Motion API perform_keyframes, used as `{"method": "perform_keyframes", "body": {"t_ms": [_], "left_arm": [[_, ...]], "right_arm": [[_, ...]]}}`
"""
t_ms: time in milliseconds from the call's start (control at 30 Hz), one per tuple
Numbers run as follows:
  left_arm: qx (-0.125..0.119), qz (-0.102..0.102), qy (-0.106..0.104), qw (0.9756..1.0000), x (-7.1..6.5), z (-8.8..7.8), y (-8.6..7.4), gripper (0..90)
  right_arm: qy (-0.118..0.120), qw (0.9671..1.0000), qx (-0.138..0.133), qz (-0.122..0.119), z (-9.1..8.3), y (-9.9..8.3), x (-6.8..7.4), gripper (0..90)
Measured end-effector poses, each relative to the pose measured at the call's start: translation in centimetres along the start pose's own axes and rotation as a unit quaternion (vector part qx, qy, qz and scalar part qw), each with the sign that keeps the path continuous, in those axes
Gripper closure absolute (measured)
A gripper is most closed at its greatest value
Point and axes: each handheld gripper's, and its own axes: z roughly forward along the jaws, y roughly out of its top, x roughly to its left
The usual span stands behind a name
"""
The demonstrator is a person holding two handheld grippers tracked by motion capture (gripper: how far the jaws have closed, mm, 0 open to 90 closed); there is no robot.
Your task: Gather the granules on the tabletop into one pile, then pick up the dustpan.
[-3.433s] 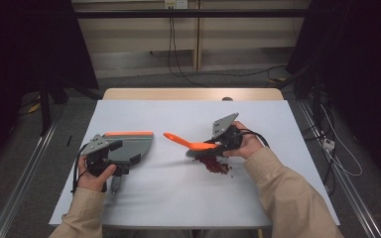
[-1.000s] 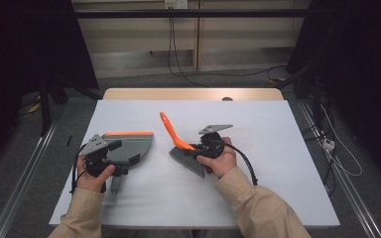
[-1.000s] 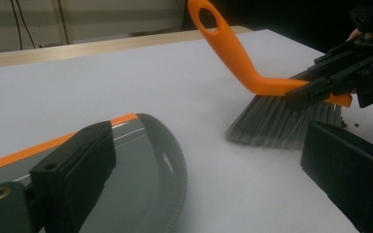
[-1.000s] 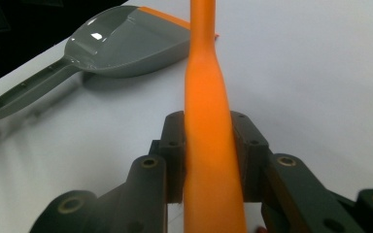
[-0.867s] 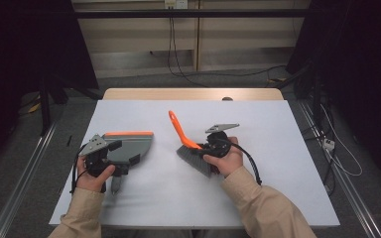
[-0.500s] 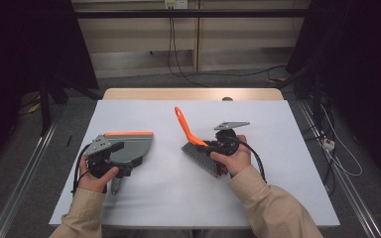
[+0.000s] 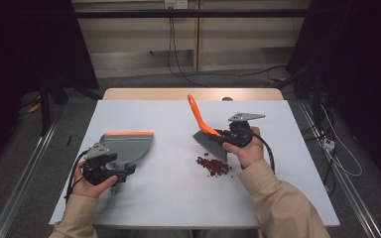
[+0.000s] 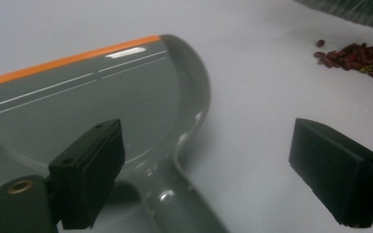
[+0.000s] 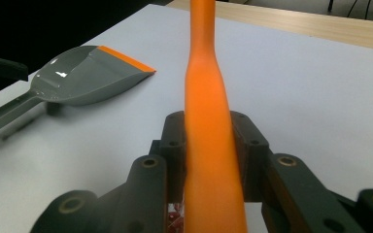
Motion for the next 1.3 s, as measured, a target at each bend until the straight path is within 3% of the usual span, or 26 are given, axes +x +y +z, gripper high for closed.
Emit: {"method": "perform_keyframes", "body": {"t_ms": [133,400,633,800,1033,1200,1300], "left_arm": [[0.015,-0.012,0.029,0.9994,0.6,-0.1,-0.6,14.8],[0.041,-0.022,0.053,0.9975,0.9,-0.1,-1.2,20.8],[0.053,-0.043,0.046,0.9966,1.5,-0.4,-1.5,29.0],[0.064,-0.042,0.058,0.9954,2.2,-0.5,-1.6,38.8],[0.079,-0.013,0.044,0.9958,1.8,0.6,-0.8,42.4],[0.108,-0.008,0.045,0.9931,1.8,2.0,-0.5,42.3],[0.118,-0.008,0.052,0.9916,1.8,2.5,-0.5,46.8]], "right_arm": [[-0.015,0.9999,0.003,-0.006,-0.6,-0.5,-0.6,71.0],[-0.029,0.9993,-0.022,0.004,-2.1,-1.4,-1.4,71.0],[-0.037,0.9987,-0.033,0.01,-2.9,-2.1,-1.7,71.0],[-0.038,0.9984,-0.04,0.01,-3.3,-2.2,-1.7,71.0],[-0.04,0.9985,-0.038,0.004,-3.4,-2.1,-1.7,71.0],[-0.039,0.9985,-0.038,0.002,-3.3,-2.1,-1.7,71.0],[-0.04,0.9986,-0.036,-0.001,-3.4,-2.1,-1.7,71.0]]}}
